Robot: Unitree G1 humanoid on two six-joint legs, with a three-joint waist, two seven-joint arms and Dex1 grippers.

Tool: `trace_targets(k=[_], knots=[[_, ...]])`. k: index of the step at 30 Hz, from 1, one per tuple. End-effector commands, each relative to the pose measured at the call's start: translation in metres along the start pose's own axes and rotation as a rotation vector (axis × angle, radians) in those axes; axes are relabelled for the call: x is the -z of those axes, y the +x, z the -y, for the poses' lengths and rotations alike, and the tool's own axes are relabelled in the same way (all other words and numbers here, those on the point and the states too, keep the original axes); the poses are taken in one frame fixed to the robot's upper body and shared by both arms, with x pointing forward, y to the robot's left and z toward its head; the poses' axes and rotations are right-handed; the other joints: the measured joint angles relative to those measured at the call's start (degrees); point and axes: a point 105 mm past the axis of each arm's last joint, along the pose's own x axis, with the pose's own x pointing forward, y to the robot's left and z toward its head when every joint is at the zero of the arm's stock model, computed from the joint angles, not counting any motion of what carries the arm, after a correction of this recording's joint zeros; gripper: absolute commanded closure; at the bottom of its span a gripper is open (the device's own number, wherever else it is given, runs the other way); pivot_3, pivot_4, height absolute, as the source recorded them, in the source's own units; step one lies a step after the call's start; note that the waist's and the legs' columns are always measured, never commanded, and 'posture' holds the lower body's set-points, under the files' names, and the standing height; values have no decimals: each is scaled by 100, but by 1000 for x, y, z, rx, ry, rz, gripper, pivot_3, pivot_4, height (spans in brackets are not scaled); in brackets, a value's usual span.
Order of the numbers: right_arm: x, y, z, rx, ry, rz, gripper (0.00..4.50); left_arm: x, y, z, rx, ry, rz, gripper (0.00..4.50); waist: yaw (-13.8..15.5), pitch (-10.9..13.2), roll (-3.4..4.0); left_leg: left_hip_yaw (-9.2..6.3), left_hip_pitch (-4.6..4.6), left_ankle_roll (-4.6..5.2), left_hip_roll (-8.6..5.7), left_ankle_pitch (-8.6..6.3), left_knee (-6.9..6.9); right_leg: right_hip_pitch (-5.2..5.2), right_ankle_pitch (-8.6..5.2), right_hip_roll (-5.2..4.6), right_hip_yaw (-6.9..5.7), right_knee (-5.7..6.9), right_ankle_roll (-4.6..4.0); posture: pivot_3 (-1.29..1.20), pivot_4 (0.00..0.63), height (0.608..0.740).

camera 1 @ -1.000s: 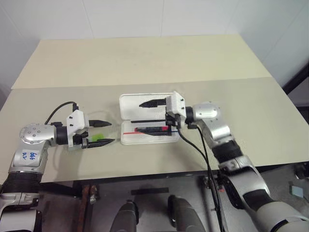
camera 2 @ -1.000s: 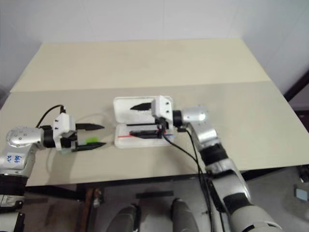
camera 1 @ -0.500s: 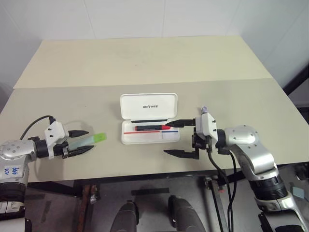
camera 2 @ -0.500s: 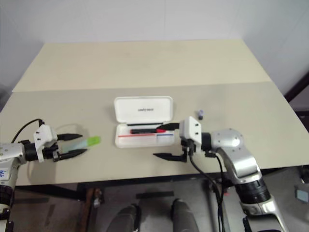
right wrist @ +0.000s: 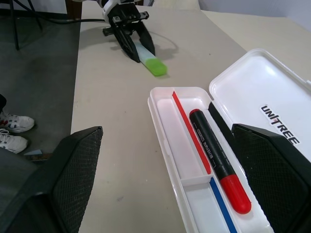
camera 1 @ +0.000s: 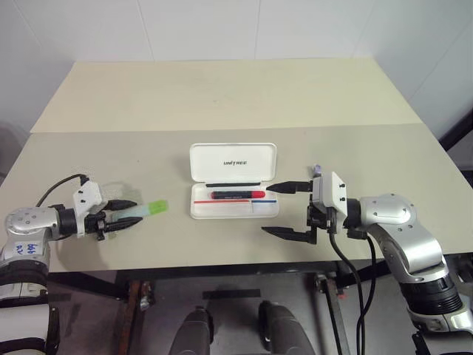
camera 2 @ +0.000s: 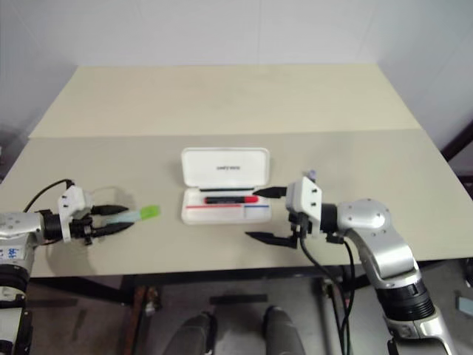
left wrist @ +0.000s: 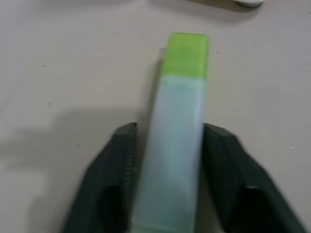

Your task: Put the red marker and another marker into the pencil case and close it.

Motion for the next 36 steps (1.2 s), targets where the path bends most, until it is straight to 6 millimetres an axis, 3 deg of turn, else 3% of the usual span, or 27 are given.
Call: trace_targets(k=[1,6,18,25,28,32,36], knots=[[-15,-4,2,11,-56,33,0,10,2,4,13,-15,-44,3410,-6,0,0,0,0,1,1,2,0,0,2,0,0,-1,-3,0,150,740],[-16,-3,2,13,-60,38,0,14,3,10,26,-19,-49,3410,-11,-2,4,2,-1,3,6,4,-4,0,3,-19,3,-6,-1,0,150,740],[-14,1,3,4,-50,34,0,-45,15,0,-97,128,184,3410,101,-1,-1,-4,-26,0,6,0,-12,-11,10,-29,-4,-32,13,0,150,740],[-11,0,5,35,-37,29,0,-97,52,33,106,198,295,3410,120,0,-2,-2,-31,0,-6,0,-58,-18,9,-23,-9,-65,17,0,150,740],[-10,0,5,47,-36,27,0,-106,62,39,152,212,307,3410,117,0,-2,-1,-31,0,-14,0,-64,-18,8,-15,-11,-69,18,0,150,740],[-9,-3,5,92,-32,20,0,-126,95,50,267,240,335,3410,127,0,-2,-1,-30,-1,-15,1,-60,-18,8,-8,-12,-66,18,0,150,740],[-9,-5,4,124,-30,17,0,-130,112,54,315,257,324,3410,98,0,-3,-1,-31,-1,-20,2,-52,-14,10,-7,-11,-65,23,0,150,740]])
